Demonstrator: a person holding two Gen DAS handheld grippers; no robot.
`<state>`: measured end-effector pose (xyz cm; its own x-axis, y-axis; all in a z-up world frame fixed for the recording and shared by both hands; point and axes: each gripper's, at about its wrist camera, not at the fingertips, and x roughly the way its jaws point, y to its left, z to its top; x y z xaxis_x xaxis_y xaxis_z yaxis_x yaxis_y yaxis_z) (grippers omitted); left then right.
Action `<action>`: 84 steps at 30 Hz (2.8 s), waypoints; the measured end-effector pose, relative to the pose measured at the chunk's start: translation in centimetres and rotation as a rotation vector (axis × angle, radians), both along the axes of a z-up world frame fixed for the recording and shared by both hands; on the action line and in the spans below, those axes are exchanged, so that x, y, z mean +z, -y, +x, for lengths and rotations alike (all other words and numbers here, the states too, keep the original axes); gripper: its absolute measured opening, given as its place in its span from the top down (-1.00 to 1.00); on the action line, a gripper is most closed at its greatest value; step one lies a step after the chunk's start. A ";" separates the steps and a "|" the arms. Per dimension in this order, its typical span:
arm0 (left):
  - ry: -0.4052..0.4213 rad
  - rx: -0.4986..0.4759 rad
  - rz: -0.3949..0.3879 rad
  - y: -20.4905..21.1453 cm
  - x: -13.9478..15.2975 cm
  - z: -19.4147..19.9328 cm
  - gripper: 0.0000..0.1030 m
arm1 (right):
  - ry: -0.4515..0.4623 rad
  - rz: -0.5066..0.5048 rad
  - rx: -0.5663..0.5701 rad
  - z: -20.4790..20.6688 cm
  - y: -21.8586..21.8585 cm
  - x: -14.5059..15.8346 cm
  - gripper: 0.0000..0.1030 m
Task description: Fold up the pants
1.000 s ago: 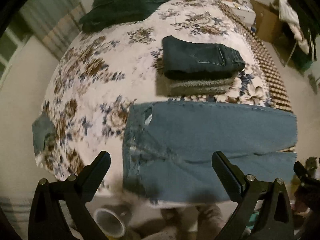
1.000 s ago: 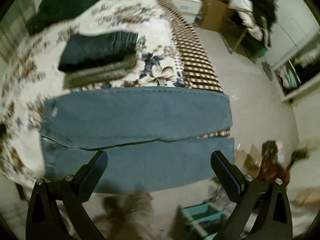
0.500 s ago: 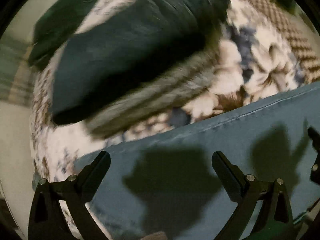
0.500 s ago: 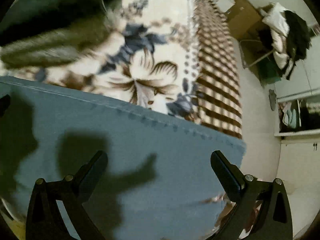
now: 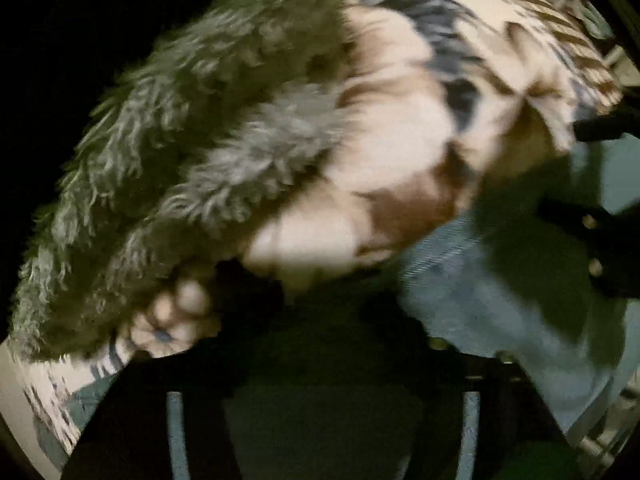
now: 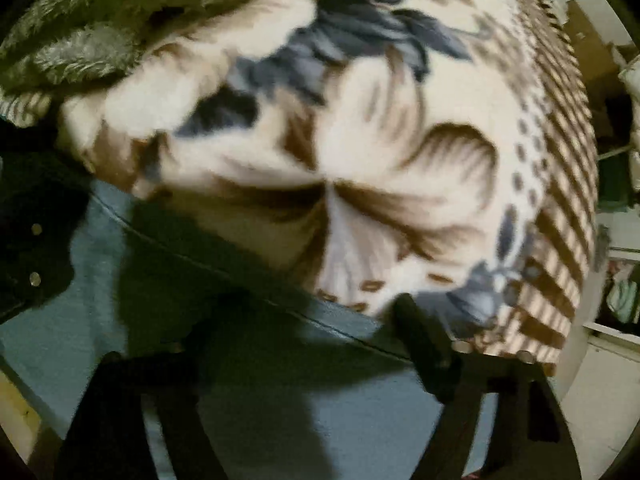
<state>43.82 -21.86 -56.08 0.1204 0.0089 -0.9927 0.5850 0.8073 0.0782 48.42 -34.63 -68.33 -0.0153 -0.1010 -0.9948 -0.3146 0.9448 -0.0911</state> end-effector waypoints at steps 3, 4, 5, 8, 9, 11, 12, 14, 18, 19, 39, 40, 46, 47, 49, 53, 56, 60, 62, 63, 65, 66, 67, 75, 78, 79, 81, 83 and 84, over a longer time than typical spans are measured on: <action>0.031 -0.022 -0.002 0.1 0.9 -0.1 0.91 | 0.005 0.054 0.011 0.0 -0.2 0.5 0.42; 0.042 -0.022 0.001 0.2 1.2 0.1 0.94 | 0.010 0.059 0.008 -0.1 -0.3 0.7 0.65; 0.039 -0.011 -0.011 -0.1 1.9 0.3 0.95 | 0.014 0.068 0.000 -0.3 -0.2 1.0 0.72; 0.063 0.017 -0.047 -1.1 3.9 0.3 0.96 | 0.041 0.076 -0.044 -0.9 0.6 2.2 0.85; 0.084 0.022 -0.052 -1.3 5.0 0.1 0.96 | 0.051 0.079 -0.061 -1.2 0.9 2.6 0.87; 0.109 0.034 -0.064 -2.2 6.8 -0.4 0.96 | 0.080 0.085 -0.091 -1.7 1.7 3.7 0.89; 0.120 0.046 -0.072 -2.4 7.7 -0.5 0.96 | 0.089 0.087 -0.099 -2.4 2.1 4.4 0.89; 0.132 0.078 -0.096 -3.1 9.6 -0.8 0.96 | 0.121 0.090 -0.115 -3.5 2.6 6.1 0.89; 0.161 0.136 -0.139 -3.4 13.0 -4.2 0.96 | 0.177 0.100 -0.143 -5.7 3.7 9.9 0.90; 0.165 0.149 -0.146 -2.7 13.3 -5.1 0.96 | 0.187 0.099 -0.146 -5.8 2.9 10.3 0.90; -0.078 0.315 -0.223 -6.1 9.1 -30.5 0.99 | 0.072 -0.001 -0.210 -31.5 -4.7 9.7 0.91; -0.099 0.319 -0.214 -6.0 8.1 -31.0 0.99 | 0.060 -0.004 -0.212 -32.0 -4.9 9.0 0.91; -0.187 0.360 -0.176 -6.0 3.8 -33.4 0.98 | -0.017 -0.006 -0.210 -34.6 -5.2 5.2 0.89; -0.190 0.380 -0.142 -6.1 3.4 -33.5 0.97 | -0.035 0.004 -0.214 -35.0 -5.1 4.7 0.89; -0.194 0.448 -0.117 -6.8 3.5 -33.2 0.95 | -0.060 0.043 -0.247 -35.5 -4.3 4.4 0.75; -0.181 0.532 -0.112 -7.6 5.3 -32.3 0.75 | -0.090 0.141 -0.325 -35.8 -2.6 5.7 0.03; -0.126 0.533 -0.089 -7.0 7.6 -31.1 -0.09 | -0.059 0.210 -0.418 -35.8 -0.5 8.2 -0.55; 0.026 0.516 -0.133 -4.5 10.3 -28.8 -0.38 | 0.025 0.220 -0.583 -33.9 4.0 10.5 -0.60; 0.054 0.493 -0.125 -2.4 9.8 -27.5 -0.48 | 0.066 0.175 -0.665 -32.0 7.3 10.5 -0.60; 0.066 0.483 -0.114 -1.1 9.1 -26.7 -0.48 | 0.088 0.158 -0.700 -31.4 8.7 10.3 -0.60; 0.078 0.472 -0.098 0.6 8.2 -25.4 -0.48 | 0.126 0.132 -0.805 -29.1 12.5 9.2 -0.60; 0.083 0.464 -0.092 2.0 7.5 -24.5 -0.48 | 0.133 0.130 -0.845 -28.1 13.8 8.5 -0.60; 0.086 0.457 -0.081 3.4 7.2 -24.1 -0.48 | 0.138 0.128 -0.870 -27.4 14.8 7.9 -0.60; 0.033 0.434 -0.063 7.8 4.7 -21.5 -0.48 | 0.142 0.078 -0.966 -24.9 19.3 5.4 0.41; 0.013 0.422 -0.064 8.3 4.7 -22.0 -0.48 | 0.171 0.047 -1.067 -30.3 21.0 7.9 0.82; -0.001 0.418 -0.062 8.5 4.6 -22.2 -0.48 | 0.171 0.044 -1.097 -31.7 21.6 8.2 0.84; -0.022 0.411 -0.063 8.8 4.4 -22.8 -0.48 | 0.147 0.053 -1.202 -35.7 23.5 8.5 0.84; -0.035 0.405 -0.060 9.1 4.1 -23.3 -0.48 | 0.115 0.137 -1.338 -40.0 25.7 8.0 0.84; -0.041 0.397 -0.059 9.4 3.9 -23.6 -0.48 | 0.114 0.196 -1.397 -41.7 26.8 7.7 0.84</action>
